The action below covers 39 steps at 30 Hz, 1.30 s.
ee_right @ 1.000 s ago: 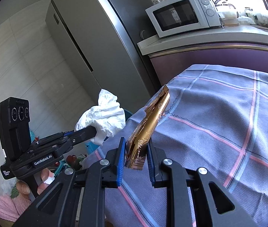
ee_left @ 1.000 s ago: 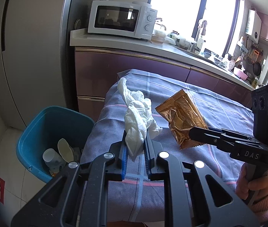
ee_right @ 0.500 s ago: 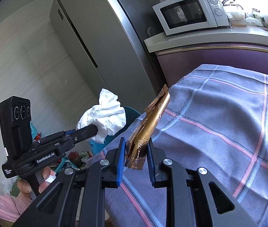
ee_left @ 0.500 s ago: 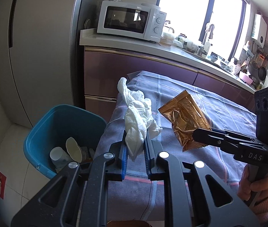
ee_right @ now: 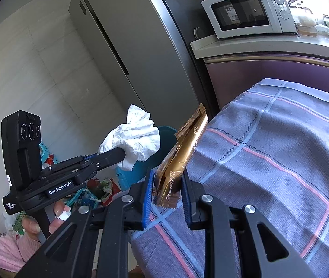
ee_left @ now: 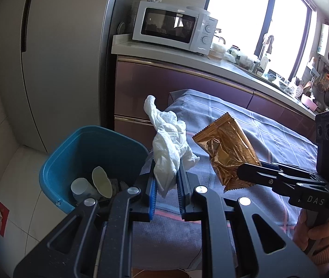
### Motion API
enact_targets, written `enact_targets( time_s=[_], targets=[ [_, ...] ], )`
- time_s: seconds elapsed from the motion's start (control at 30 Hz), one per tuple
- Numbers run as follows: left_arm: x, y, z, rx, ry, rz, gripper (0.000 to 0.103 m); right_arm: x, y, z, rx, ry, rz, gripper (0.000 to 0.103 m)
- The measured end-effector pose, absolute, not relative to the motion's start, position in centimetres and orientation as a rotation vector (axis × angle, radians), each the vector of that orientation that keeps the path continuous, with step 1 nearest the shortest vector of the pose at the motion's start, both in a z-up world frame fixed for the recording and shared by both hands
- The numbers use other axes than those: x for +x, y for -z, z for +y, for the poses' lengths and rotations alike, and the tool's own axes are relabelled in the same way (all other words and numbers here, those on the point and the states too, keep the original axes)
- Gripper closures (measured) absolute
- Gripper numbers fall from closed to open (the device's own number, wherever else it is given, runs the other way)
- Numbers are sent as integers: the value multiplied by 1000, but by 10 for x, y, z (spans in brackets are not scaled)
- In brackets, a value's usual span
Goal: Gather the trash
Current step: 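Carry the tissue and brown wrapper to the teal bin and lower them in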
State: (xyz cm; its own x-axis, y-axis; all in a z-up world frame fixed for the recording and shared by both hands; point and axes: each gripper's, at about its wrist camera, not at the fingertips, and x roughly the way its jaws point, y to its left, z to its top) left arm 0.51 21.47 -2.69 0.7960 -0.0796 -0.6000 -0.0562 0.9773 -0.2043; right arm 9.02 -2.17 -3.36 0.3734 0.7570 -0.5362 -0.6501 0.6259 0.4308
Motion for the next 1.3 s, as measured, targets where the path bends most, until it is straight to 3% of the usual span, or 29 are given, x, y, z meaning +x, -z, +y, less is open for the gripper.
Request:
enact_targets(
  time_s=[1.3],
  targets=[
    [-3, 42, 263, -279, -99, 658, 88, 100, 33, 41, 75, -984, 802, 82]
  ],
)
